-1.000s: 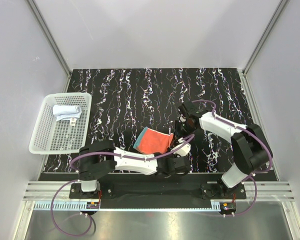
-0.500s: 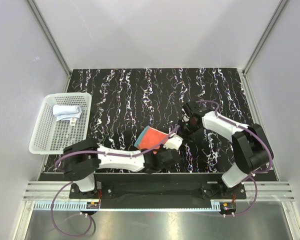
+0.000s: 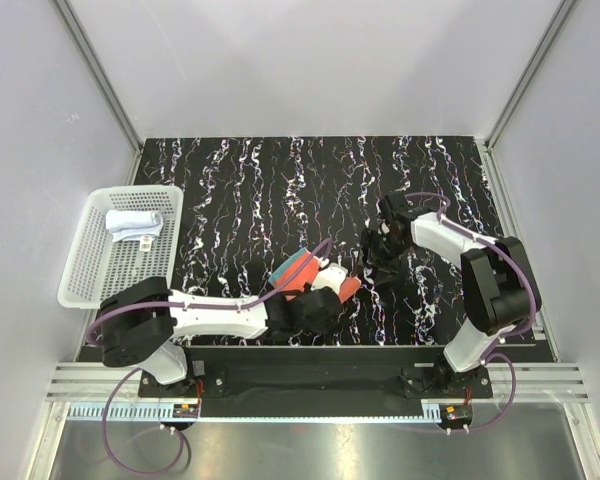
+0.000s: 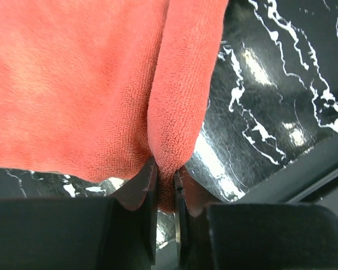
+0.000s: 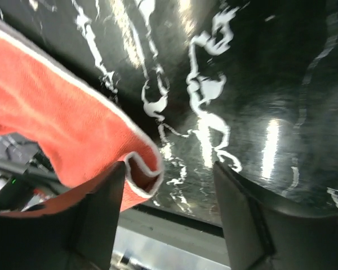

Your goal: Roll the towels

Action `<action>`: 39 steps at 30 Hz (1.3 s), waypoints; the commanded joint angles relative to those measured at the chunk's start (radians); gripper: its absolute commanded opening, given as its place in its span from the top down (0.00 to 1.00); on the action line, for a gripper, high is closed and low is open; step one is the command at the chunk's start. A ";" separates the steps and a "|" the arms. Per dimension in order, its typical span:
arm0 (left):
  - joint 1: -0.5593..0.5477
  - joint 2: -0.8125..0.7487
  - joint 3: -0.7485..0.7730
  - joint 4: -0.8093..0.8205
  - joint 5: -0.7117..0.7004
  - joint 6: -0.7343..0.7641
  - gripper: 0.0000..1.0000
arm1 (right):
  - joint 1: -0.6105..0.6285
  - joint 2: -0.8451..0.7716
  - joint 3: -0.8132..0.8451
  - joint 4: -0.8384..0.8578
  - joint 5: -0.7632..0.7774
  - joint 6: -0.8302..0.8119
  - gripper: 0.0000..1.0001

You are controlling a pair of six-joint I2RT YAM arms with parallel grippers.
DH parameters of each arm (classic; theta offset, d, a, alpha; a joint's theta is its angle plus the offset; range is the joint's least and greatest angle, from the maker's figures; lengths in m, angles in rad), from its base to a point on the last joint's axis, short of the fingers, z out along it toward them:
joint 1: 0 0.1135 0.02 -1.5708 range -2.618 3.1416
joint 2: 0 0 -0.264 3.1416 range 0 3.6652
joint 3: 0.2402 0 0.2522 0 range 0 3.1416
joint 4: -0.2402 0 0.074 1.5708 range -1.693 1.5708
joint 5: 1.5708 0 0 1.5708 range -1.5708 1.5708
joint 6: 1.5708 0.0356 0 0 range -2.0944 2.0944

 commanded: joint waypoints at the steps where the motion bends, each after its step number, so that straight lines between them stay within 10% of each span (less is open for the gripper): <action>1: 0.024 -0.042 -0.004 0.051 0.107 -0.019 0.96 | -0.008 -0.027 0.077 -0.041 0.161 -0.030 0.29; 10: 0.182 -0.039 -0.021 0.117 0.405 -0.114 0.95 | -0.020 -0.164 0.122 -0.114 0.308 -0.019 0.28; 21: 0.392 -0.014 -0.245 0.540 0.784 -0.464 0.95 | -0.020 -0.452 -0.265 0.385 -0.161 0.159 0.29; 39: 0.524 0.173 -0.354 0.838 0.977 -0.736 0.93 | 0.101 -0.086 -0.471 1.009 -0.233 0.383 0.32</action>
